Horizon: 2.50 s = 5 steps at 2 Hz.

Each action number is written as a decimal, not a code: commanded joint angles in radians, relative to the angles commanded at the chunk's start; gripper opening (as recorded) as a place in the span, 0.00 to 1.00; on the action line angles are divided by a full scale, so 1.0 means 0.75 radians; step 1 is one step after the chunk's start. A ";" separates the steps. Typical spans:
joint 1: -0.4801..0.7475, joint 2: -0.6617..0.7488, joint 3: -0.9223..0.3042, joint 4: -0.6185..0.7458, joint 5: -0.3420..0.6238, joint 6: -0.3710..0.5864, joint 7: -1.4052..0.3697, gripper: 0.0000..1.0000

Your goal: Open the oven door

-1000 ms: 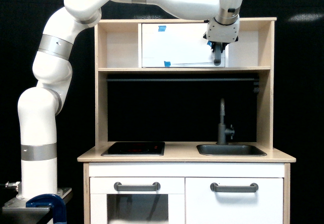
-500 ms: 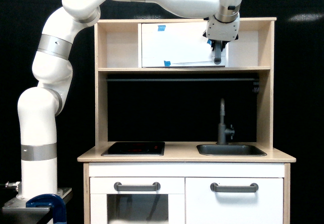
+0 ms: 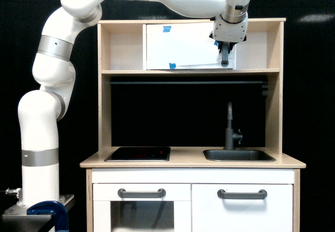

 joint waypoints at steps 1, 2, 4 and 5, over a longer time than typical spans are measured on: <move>-0.034 -0.049 0.008 -0.062 -0.003 0.017 -0.024 0.00; -0.075 -0.074 0.011 -0.088 -0.005 0.050 -0.043 0.00; -0.207 -0.187 -0.002 -0.195 -0.015 0.181 -0.106 0.00; -0.245 -0.210 -0.015 -0.219 -0.019 0.225 -0.132 0.00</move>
